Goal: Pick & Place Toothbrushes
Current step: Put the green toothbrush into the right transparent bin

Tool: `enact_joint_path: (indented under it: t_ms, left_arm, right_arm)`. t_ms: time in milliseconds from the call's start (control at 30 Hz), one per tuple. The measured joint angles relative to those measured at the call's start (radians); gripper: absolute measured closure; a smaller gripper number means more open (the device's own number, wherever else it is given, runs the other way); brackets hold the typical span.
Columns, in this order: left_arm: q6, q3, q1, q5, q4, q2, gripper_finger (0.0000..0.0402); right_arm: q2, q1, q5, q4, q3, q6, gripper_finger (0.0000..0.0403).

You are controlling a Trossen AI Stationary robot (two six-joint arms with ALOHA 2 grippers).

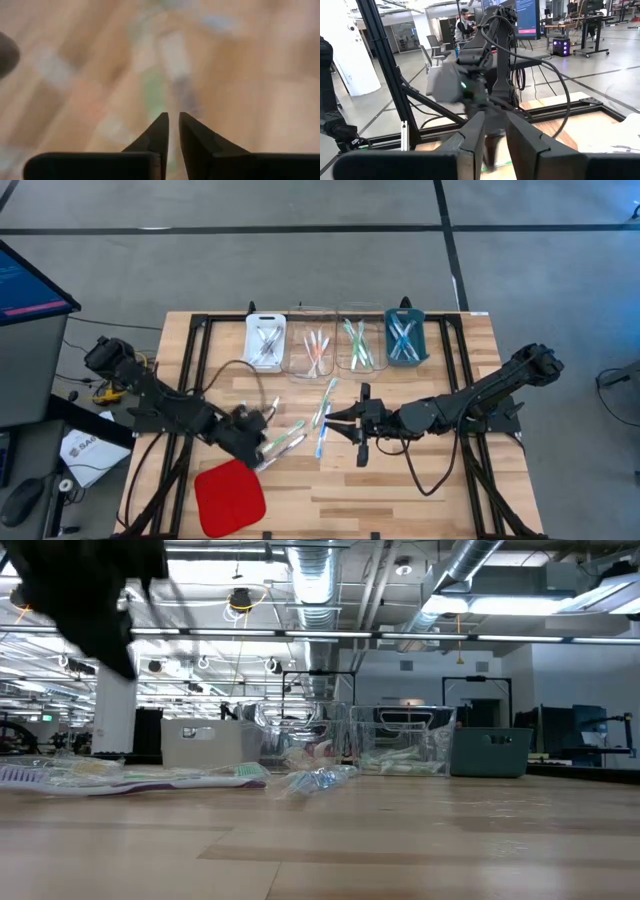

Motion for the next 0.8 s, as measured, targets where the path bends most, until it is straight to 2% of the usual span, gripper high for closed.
enact_joint_path:
  t_ms: [100,233,433,600,700,800]
  left_arm:
    - [-0.212,0.000,0.037,-0.004,-0.195,0.000,0.0348]
    - [-0.370,0.000,0.085,0.003,-0.258,0.000,0.0326]
    - [-0.393,0.000,0.131,0.099,-0.264,0.000,0.0293]
    - [-0.397,0.000,0.154,0.155,-0.352,0.000,0.0263]
    - [-0.417,-0.001,0.168,0.168,-0.394,0.000,0.0246]
    - [-0.420,-0.018,0.179,0.168,-0.366,0.000,0.0232]
  right_arm:
    - [0.000,0.000,0.000,0.003,0.000,0.000,0.0330]
    - [0.000,0.000,0.000,0.004,0.000,0.000,0.0330]
    - [0.000,0.000,0.000,0.004,0.000,0.000,0.0330]
    - [0.000,0.000,0.000,0.004,0.000,0.000,0.0330]
    - [0.000,0.000,0.000,0.003,0.000,0.000,0.0330]
    - [0.000,0.000,0.000,0.003,0.000,0.000,0.0330]
